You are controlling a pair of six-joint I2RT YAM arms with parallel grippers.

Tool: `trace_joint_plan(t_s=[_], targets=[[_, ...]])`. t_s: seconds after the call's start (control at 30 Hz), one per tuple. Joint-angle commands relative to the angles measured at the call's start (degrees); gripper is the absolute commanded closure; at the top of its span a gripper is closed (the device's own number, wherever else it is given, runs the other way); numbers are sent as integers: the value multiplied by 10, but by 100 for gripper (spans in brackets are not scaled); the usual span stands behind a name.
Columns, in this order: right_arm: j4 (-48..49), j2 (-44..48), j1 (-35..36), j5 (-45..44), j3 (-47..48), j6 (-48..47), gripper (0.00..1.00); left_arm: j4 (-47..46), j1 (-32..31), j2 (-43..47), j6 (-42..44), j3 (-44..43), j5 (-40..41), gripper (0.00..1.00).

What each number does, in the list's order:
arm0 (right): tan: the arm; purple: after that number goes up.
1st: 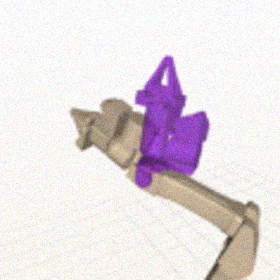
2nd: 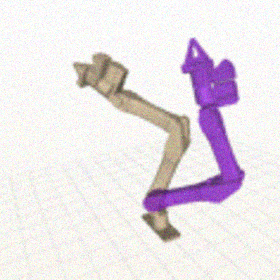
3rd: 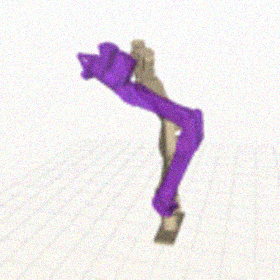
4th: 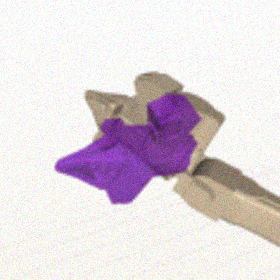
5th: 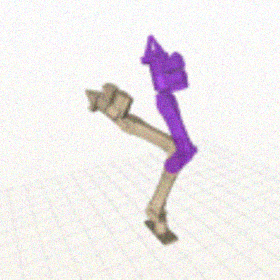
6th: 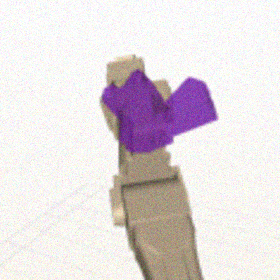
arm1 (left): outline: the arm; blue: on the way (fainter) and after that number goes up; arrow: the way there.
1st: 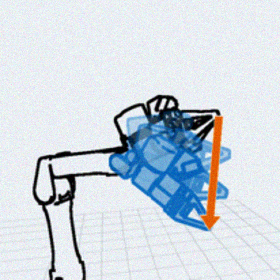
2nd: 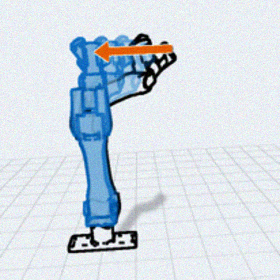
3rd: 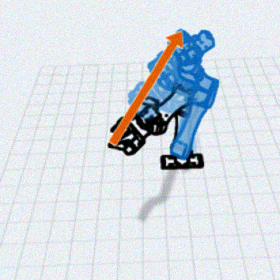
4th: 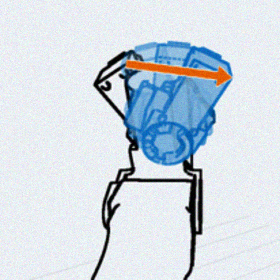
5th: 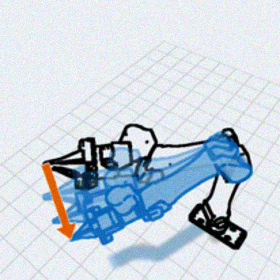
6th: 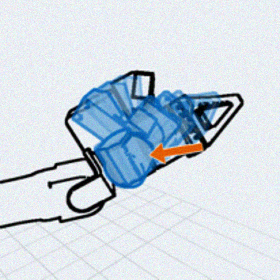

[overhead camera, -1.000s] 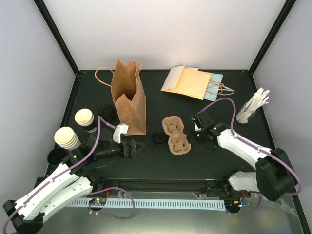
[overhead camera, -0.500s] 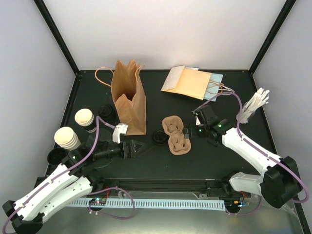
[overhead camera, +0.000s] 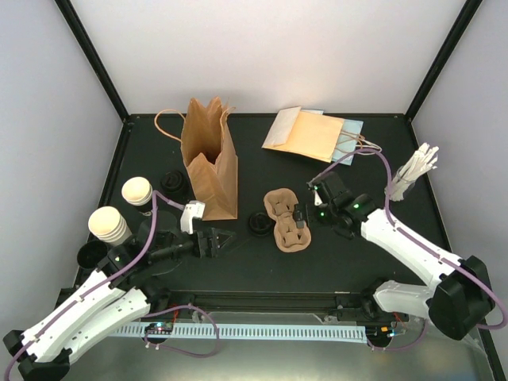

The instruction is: Pack the takeout coffee

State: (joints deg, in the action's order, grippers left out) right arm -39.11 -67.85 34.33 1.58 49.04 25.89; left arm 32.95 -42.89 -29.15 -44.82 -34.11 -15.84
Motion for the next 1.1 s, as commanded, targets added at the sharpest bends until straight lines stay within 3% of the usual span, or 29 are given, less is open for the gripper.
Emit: trace_joint_plan(t_s=[0.0, 0.07, 0.2, 0.27, 0.7, 1.07], targets=[[-10, -13, 56, -33, 17, 19, 0, -27, -5, 3, 0, 10, 5, 1], [-17, -35, 87, -53, 26, 28, 1, -34, -4, 1, -3, 15, 6, 1], [-24, -82, 116, -62, 41, 39, 16, -38, -4, -7, -5, 17, 4, 1], [-24, -95, 128, -68, 44, 44, 19, -36, -4, -12, -5, 16, 2, 1], [-19, -151, 213, -86, 68, 80, 22, -26, -4, -15, 0, 18, 9, 1], [-2, -178, 223, -92, 65, 87, 29, -15, -5, -14, 4, 19, 18, 1]])
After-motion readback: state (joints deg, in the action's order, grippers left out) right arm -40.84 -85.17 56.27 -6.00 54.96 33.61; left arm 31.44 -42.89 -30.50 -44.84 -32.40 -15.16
